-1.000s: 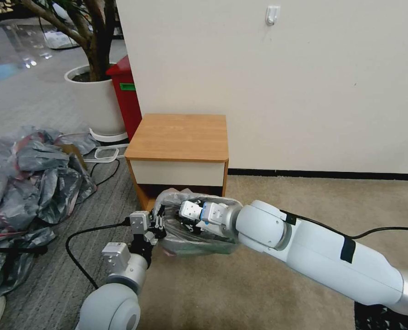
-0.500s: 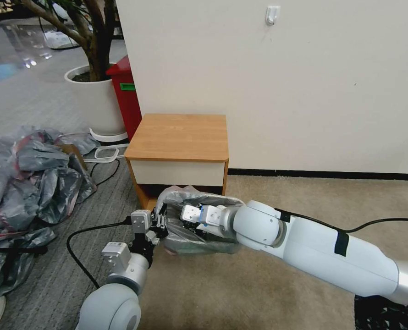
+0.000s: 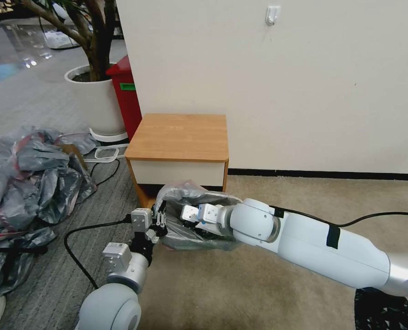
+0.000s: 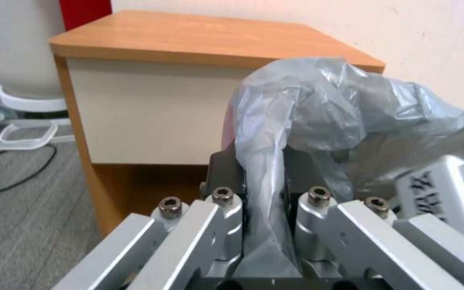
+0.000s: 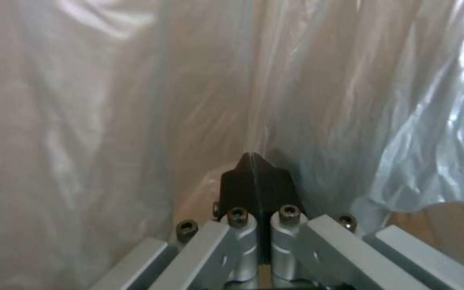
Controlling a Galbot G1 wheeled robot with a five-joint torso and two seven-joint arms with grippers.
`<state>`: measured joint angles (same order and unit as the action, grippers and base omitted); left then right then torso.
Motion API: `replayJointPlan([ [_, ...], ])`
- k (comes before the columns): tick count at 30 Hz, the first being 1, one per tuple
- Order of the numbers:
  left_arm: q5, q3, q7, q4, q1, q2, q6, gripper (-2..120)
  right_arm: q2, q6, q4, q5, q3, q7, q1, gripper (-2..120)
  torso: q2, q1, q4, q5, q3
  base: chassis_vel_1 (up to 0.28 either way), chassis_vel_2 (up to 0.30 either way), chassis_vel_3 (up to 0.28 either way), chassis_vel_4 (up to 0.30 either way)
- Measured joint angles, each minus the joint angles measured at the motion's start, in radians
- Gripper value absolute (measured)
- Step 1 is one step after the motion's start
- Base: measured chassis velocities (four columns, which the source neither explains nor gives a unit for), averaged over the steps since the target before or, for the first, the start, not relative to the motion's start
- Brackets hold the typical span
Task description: Pick up the garbage bag from the table and place it over the trash can.
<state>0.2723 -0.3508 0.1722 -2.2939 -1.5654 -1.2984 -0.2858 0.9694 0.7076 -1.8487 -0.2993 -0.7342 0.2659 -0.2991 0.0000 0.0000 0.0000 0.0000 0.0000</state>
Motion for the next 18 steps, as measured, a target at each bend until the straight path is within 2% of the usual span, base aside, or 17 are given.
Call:
replayJointPlan([
  [18,-0.047,0.036,-0.006,0.009,0.006,-0.012,0.012,9,0.030,0.001,0.066,-0.010,-0.050,-0.080,0.009,0,0.000,0.000,0.0000,0.0000,0.000,0.000,0.000,0.000,0.000],
])
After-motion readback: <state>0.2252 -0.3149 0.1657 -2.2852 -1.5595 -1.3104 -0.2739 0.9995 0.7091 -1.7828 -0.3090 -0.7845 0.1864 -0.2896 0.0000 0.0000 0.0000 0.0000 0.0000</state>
